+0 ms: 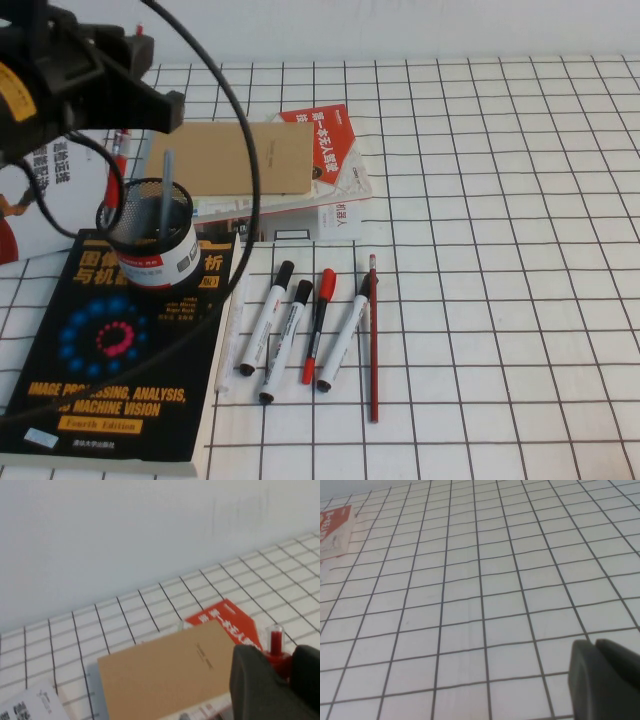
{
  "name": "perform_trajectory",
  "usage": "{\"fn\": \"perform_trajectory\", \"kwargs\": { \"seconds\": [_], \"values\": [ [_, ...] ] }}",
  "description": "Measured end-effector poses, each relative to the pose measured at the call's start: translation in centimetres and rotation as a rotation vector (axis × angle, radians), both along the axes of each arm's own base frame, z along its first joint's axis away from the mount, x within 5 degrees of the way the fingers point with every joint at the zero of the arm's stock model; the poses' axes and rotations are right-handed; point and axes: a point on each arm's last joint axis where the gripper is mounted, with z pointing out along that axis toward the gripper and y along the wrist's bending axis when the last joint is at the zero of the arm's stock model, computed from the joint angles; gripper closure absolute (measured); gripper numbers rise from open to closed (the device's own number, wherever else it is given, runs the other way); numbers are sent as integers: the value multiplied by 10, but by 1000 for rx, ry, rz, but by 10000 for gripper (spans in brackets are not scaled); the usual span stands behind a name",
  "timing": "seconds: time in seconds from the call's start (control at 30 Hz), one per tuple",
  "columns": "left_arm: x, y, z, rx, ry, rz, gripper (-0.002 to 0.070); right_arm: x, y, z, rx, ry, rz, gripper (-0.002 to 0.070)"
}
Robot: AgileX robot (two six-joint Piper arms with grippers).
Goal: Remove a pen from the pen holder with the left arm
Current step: 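Take a marker out of the pen holder and lay it on the table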
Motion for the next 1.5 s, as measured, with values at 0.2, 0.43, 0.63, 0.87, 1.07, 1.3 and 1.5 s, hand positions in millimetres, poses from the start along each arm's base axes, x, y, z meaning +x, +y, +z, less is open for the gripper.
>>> {"fn": "perform_trajectory", "kwargs": {
  "seconds": [0.2, 0.43, 0.63, 0.87, 1.07, 1.3, 1.5],
  "values": [
    [5, -34, -12, 62, 240, -13, 561, 0, 0, 0, 0, 0, 0, 692],
    [21, -70, -44, -43, 517, -52, 561, 0, 0, 0, 0, 0, 0, 693],
    [35, -99, -79, -72, 711, -117, 561, 0, 0, 0, 0, 0, 0, 693],
    [52, -131, -116, -147, 867, -136, 562, 0, 0, 0, 0, 0, 0, 692],
    [76, -159, -145, -265, 974, -118, 562, 0, 0, 0, 0, 0, 0, 693],
    [91, -176, -187, -330, 1089, -47, 562, 0, 0, 0, 0, 0, 0, 692],
    [94, -176, -194, -304, 1083, -54, 562, 0, 0, 0, 0, 0, 0, 692]
  ]
}}
